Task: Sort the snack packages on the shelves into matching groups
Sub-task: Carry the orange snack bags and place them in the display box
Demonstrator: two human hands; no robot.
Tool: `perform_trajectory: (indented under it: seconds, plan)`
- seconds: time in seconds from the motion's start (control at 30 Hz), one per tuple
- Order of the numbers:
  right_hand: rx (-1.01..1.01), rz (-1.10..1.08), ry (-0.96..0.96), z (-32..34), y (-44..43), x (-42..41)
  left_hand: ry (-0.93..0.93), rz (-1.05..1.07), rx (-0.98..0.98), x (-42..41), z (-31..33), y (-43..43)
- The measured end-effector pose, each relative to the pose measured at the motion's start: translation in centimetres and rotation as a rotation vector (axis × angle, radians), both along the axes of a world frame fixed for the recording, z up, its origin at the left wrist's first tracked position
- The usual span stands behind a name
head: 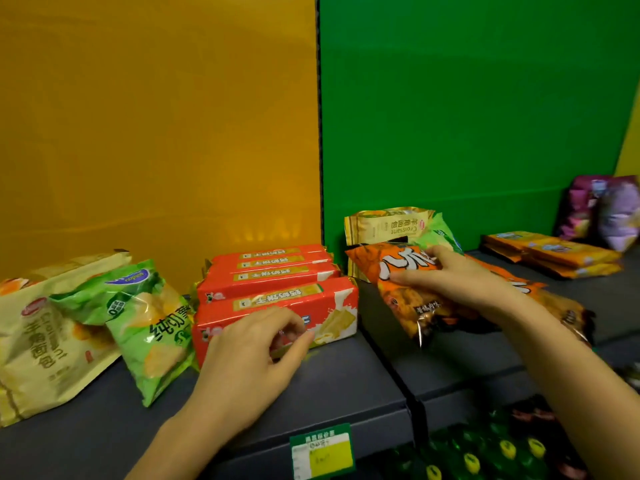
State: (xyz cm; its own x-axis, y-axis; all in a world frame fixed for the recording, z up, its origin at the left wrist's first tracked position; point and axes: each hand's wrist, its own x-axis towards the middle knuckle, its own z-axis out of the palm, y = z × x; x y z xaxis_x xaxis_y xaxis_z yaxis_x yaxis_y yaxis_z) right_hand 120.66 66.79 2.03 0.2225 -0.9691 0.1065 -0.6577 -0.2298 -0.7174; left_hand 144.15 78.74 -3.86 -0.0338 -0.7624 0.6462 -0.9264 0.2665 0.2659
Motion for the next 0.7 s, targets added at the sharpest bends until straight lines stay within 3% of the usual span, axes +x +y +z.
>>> perform_trajectory:
  seconds: [0.3,0.43,0.53,0.7]
  plan:
    - [-0.013,-0.073,-0.466,1.3,1.6,-8.8,0.073,-0.341,0.204,-11.7,-1.1,-5.4]
    - [-0.06,-0.193,-0.462,0.2,0.9,-15.4,0.089,-0.338,0.299,-17.4,-2.0,-8.1]
    - [-0.064,-0.26,-0.409,-0.9,0.1,-20.6,0.131,-0.216,0.359,-21.5,-3.3,-10.6]
    - [-0.066,-0.321,-0.33,-2.8,-1.9,-26.9,0.324,-0.036,0.443,-26.6,-4.2,-13.4]
